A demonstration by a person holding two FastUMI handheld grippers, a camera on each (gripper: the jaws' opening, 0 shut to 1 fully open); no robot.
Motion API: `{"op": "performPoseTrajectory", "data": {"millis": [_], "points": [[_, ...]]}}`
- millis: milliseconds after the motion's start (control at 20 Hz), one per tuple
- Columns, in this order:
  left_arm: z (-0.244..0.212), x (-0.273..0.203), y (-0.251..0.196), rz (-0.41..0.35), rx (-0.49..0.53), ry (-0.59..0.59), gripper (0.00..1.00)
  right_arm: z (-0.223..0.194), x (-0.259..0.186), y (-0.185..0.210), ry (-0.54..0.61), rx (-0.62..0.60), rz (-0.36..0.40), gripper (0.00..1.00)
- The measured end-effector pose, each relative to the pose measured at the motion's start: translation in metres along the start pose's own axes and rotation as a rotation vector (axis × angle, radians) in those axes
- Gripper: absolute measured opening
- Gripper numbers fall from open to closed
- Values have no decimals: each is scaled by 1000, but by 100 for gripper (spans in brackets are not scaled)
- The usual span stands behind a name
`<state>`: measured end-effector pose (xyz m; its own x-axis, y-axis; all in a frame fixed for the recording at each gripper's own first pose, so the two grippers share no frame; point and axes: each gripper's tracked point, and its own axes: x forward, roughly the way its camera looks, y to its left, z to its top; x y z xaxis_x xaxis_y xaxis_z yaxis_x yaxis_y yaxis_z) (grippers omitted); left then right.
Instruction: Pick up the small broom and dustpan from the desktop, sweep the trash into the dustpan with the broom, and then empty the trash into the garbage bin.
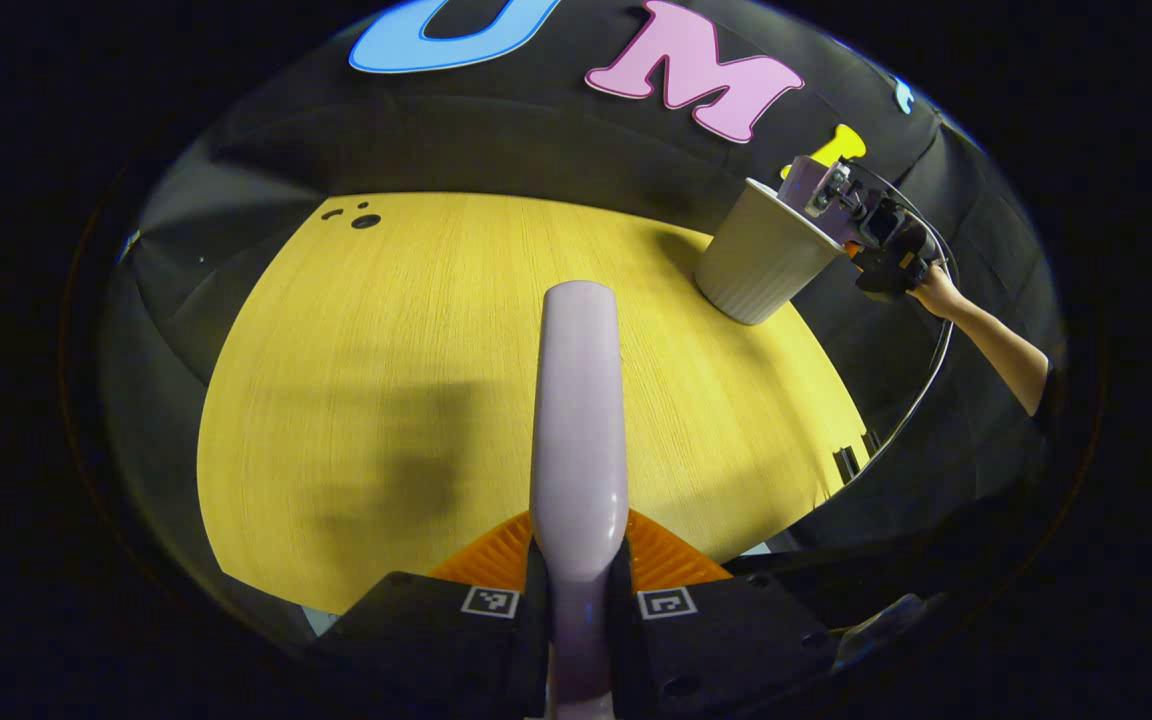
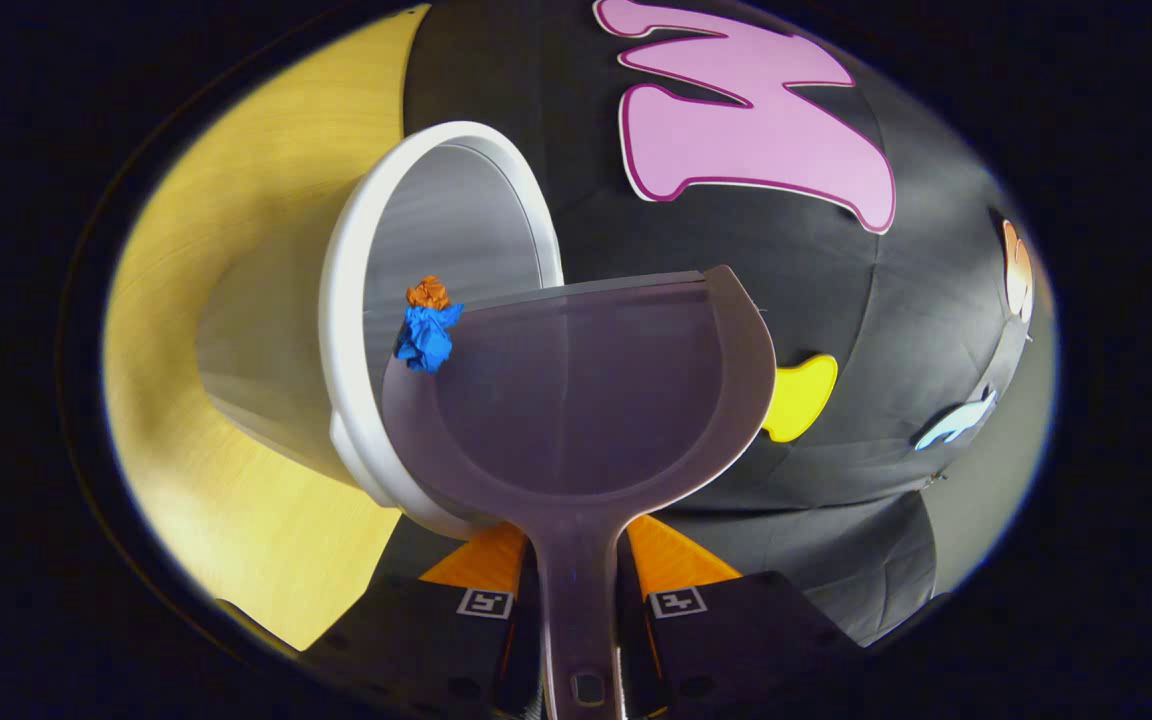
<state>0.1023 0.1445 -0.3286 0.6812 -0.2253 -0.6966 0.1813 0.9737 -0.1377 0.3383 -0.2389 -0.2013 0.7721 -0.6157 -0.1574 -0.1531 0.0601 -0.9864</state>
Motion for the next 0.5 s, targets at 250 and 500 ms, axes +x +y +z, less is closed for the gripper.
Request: {"op": "performPoseTrajectory", "data": {"millis": [250,500], "points": [[-3,0,-3,1,-19,-17,29,-5,1,3,16,39,51,36],[23,-14,9,58,-83,-139,29,-13,-3,11,79,266,169,35]]}}
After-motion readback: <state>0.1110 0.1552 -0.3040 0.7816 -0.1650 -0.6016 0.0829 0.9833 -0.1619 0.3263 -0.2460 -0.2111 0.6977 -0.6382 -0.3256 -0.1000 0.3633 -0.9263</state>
